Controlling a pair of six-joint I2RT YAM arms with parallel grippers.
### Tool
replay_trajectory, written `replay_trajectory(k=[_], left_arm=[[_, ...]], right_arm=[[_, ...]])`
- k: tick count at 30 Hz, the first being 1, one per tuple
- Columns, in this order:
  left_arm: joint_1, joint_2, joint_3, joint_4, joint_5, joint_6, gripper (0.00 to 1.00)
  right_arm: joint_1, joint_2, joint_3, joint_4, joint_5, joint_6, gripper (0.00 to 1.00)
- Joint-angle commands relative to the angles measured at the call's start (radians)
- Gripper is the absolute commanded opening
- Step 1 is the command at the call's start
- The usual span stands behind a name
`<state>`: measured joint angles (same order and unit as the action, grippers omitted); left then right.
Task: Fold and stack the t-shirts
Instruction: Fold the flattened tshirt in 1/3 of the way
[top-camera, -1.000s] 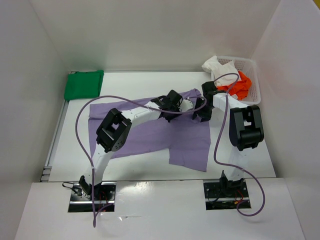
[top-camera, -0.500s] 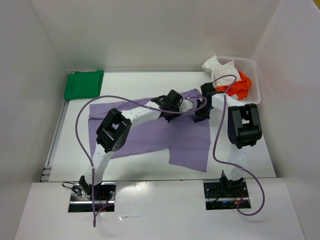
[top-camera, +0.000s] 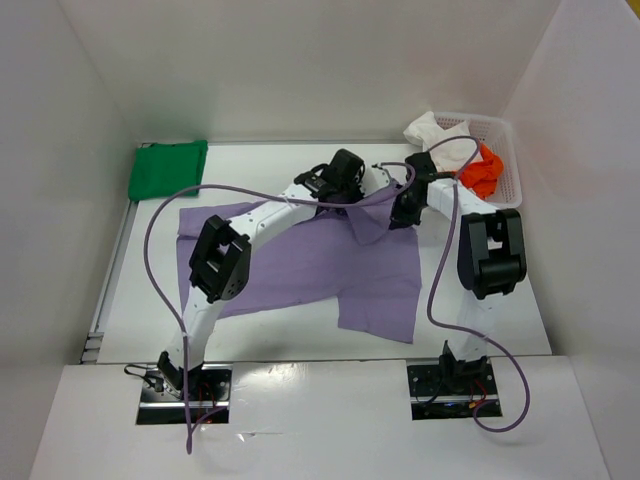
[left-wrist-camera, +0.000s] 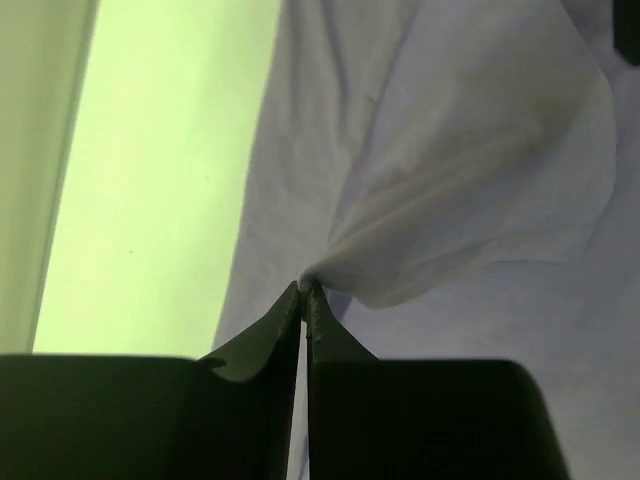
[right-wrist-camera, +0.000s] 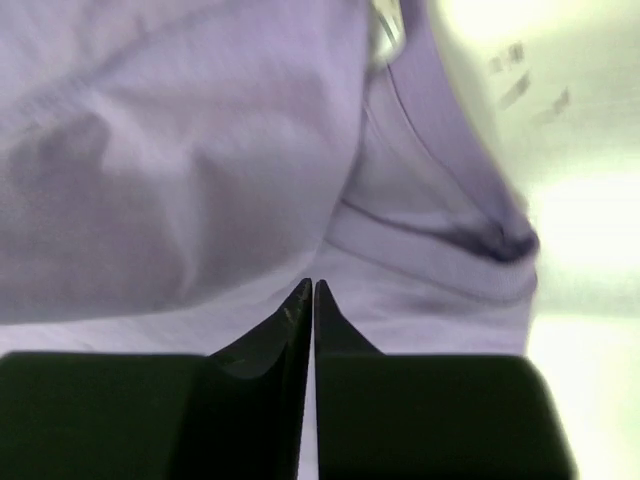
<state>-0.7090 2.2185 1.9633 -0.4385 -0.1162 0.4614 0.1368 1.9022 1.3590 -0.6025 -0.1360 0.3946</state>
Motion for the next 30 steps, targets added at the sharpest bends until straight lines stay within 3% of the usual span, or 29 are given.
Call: replay_trajectory(k=[1, 2, 3, 5, 6, 13, 18, 24, 27, 30], left_arm=[[0.006, 0.076, 0.081, -0.032, -0.025, 0.031, 0.09], [0.017, 0.087, 0.097, -0.042, -0.025, 0.013, 0.19], [0.017, 0.096, 0.127, -0.054, -0.025, -0.01, 0.25], [0.04, 0.11, 0.158, -0.068, -0.005, -0.032, 0.38], [0.055, 0.11, 0.167, -0.068, -0.005, -0.041, 0.45], [0.106, 0.058, 0.108, -0.077, 0.019, -0.05, 0.52], [0.115, -0.023, 0.002, -0.077, 0.072, -0.059, 0.52], [0.042, -0.098, -0.222, -0.059, 0.132, 0.075, 0.52], [0.019, -0.099, -0.248, -0.049, 0.142, 0.089, 0.54], [0.019, -0.089, -0.248, -0.025, 0.155, 0.056, 0.61]], right_arm=[[-0.006, 0.035, 0.089, 0.0, -0.014, -0.005, 0.08], [-0.006, 0.035, 0.089, 0.0, -0.014, -0.005, 0.12], [-0.006, 0.035, 0.089, 0.0, -0.025, -0.005, 0.24], [-0.006, 0.012, 0.075, -0.009, -0.034, -0.005, 0.37], [0.003, 0.012, 0.052, -0.01, -0.049, -0.005, 0.39], [0.083, -0.014, -0.041, 0.039, -0.08, 0.053, 0.52], [0.107, 0.035, -0.02, 0.049, -0.071, 0.078, 0.54], [0.116, 0.058, 0.034, 0.049, -0.028, 0.078, 0.56], [0.116, 0.067, 0.045, 0.049, -0.01, 0.089, 0.5], [0.116, 0.09, 0.068, 0.04, 0.019, 0.089, 0.46]])
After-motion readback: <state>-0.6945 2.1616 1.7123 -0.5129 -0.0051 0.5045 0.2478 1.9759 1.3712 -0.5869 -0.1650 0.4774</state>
